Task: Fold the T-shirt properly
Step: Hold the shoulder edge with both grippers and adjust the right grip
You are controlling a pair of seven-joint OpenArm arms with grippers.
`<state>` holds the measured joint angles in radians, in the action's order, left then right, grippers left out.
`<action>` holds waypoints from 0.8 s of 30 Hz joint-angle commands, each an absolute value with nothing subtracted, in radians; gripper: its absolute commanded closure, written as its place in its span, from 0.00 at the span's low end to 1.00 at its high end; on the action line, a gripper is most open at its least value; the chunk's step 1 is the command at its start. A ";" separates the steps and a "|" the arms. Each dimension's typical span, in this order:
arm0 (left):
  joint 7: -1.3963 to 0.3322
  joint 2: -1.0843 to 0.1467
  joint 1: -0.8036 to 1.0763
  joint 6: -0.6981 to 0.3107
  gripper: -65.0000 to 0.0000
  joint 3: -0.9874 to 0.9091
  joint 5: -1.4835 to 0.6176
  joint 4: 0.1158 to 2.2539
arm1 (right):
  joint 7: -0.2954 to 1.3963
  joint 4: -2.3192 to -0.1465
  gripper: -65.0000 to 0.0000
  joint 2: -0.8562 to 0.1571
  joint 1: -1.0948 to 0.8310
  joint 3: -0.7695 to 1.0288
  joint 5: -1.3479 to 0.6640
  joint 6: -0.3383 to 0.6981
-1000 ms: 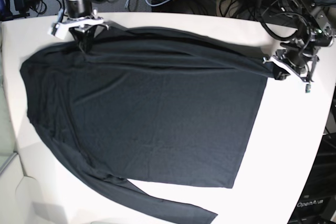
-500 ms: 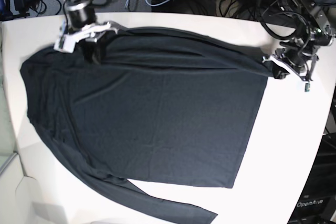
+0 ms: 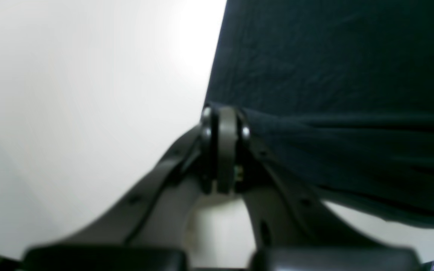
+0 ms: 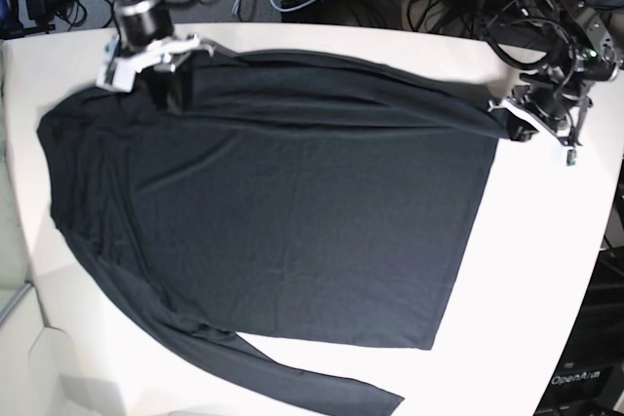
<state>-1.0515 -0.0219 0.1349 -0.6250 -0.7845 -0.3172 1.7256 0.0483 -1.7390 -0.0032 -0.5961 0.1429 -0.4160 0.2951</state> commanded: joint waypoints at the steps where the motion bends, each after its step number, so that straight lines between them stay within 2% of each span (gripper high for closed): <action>1: -1.032 -0.033 0.125 -0.628 1.00 -0.783 -0.332 1.741 | 0.015 -1.758 0.65 -0.007 -0.608 0.142 -0.424 0.298; 8: -1.030 -0.033 0.125 -0.628 1.00 -0.783 -0.332 1.741 | 0.015 -1.755 0.64 0.084 -0.668 0.174 -0.426 0.298; 15: -1.030 -0.033 0.125 -0.628 1.00 -0.786 -0.332 1.741 | 0.016 -1.751 0.46 0.142 -0.696 0.197 -0.426 0.298; 24: -1.038 -0.033 0.125 -0.628 1.00 -0.786 -0.332 1.744 | 0.016 -1.699 0.44 0.153 -0.694 0.203 -0.516 0.298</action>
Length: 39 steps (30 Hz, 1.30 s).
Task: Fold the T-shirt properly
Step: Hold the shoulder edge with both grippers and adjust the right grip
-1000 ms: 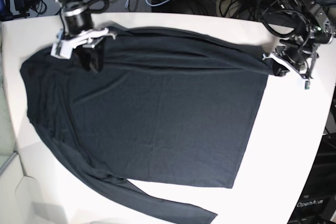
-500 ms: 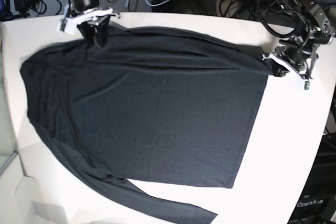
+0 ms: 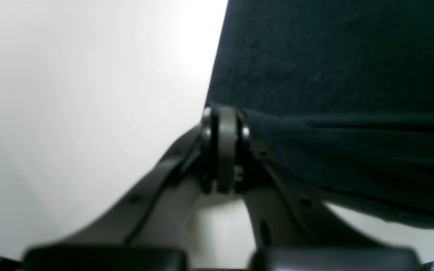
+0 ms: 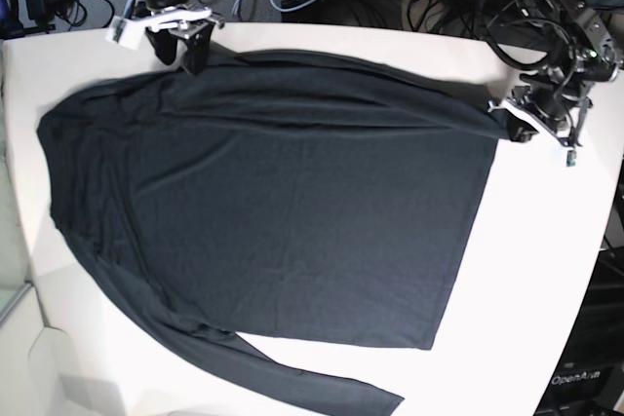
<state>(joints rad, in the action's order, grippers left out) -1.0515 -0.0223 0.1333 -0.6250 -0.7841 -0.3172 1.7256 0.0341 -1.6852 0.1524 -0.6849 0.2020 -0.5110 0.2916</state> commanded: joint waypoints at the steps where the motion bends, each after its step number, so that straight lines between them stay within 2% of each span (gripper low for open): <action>1: -1.038 -0.033 0.125 -0.628 1.00 -0.786 -0.332 1.744 | 0.015 -1.682 0.44 0.151 -0.693 0.205 -0.533 0.298; 31: -1.038 -0.033 0.153 -0.627 1.00 -0.786 -0.340 1.751 | 0.018 -1.586 0.46 0.150 -0.558 0.231 -0.561 0.298; 39: -1.040 -0.033 0.153 -0.627 1.00 -0.786 -0.340 1.751 | 0.018 -1.586 0.69 0.150 -0.558 0.231 -0.561 0.298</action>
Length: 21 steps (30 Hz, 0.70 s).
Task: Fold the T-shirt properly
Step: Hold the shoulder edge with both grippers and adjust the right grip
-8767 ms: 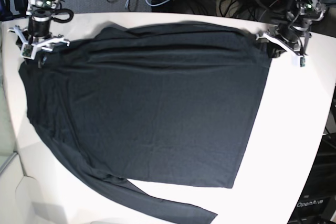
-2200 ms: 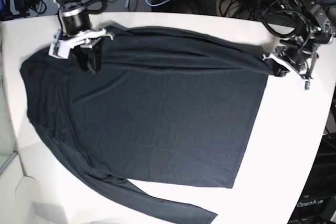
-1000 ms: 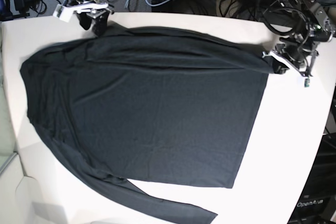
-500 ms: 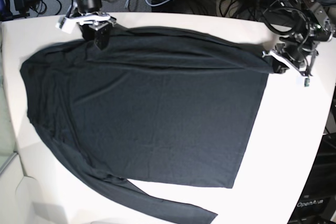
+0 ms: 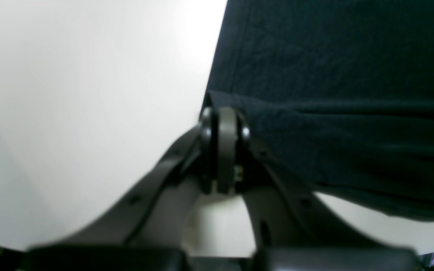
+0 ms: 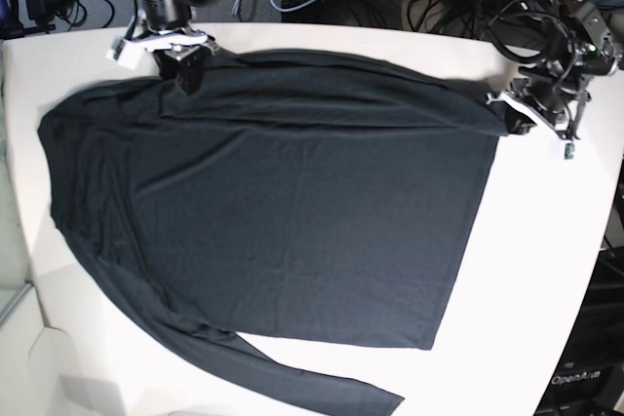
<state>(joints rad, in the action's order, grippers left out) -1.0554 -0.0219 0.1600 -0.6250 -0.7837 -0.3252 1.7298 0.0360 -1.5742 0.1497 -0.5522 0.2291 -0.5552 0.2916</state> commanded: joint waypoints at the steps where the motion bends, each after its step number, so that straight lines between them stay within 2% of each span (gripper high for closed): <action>1: -1.040 -0.033 0.153 -0.628 1.00 -0.786 -0.340 1.751 | 0.018 -1.586 0.73 0.150 -0.558 0.231 -0.561 0.298; 5: -1.040 -0.031 0.153 -0.630 1.00 -0.783 -0.340 1.751 | 0.018 -1.586 0.89 0.150 -0.558 0.232 -0.561 0.298; 8: -1.040 -0.012 0.153 -0.633 1.00 -0.786 -0.340 1.753 | 0.018 -1.592 0.98 0.150 -0.561 0.232 -0.559 0.298; 21: -1.040 -0.005 0.128 -0.627 1.00 -0.788 -0.341 1.753 | 0.015 -1.644 1.00 0.107 -0.559 0.228 -0.556 0.300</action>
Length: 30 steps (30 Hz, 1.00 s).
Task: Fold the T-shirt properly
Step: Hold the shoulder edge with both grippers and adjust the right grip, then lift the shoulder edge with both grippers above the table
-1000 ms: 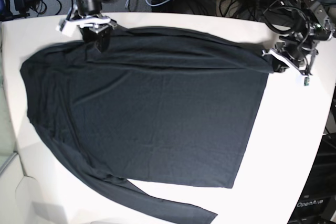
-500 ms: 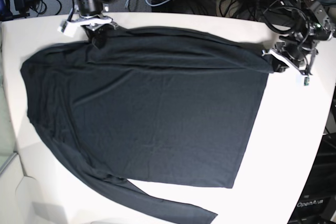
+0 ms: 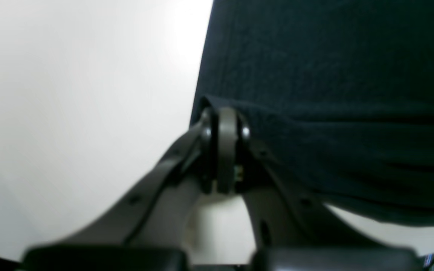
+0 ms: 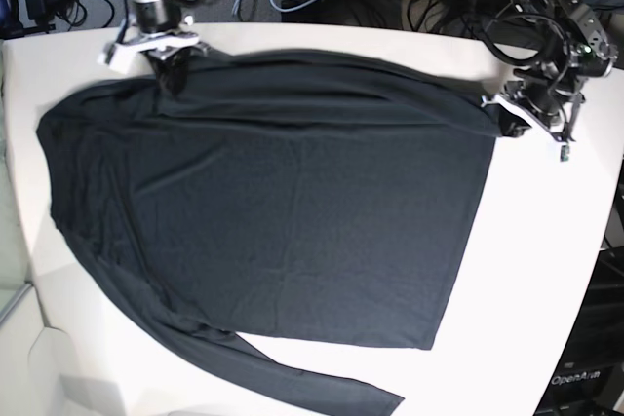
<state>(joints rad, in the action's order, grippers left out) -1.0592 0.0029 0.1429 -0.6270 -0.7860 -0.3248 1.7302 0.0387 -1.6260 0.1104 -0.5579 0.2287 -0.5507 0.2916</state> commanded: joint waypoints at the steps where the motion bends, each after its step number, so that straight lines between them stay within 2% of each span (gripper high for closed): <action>1: -1.040 -0.004 0.120 -0.627 1.00 -0.788 -0.341 1.751 | 0.016 -1.653 1.00 0.107 -0.559 0.226 -0.556 0.300; 9: -1.041 0.002 0.085 -0.625 1.00 -0.786 -0.340 1.742 | 0.018 -1.693 1.00 0.104 -0.544 0.226 -0.555 0.300; 15: -1.041 0.002 0.041 -0.625 1.00 -0.788 -0.338 1.738 | 0.139 -1.693 1.00 0.085 -0.476 0.229 -0.558 0.300; 30: -1.041 -0.008 -0.067 -0.625 1.00 -0.788 -0.332 1.626 | 0.222 -1.693 1.00 0.015 -0.358 0.232 -0.556 0.300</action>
<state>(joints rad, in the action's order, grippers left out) -1.0664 0.0006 -0.0463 -0.6243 -0.7887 -0.3134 1.6096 0.2481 -1.6749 0.0231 -0.3634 0.2306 -0.5472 0.2924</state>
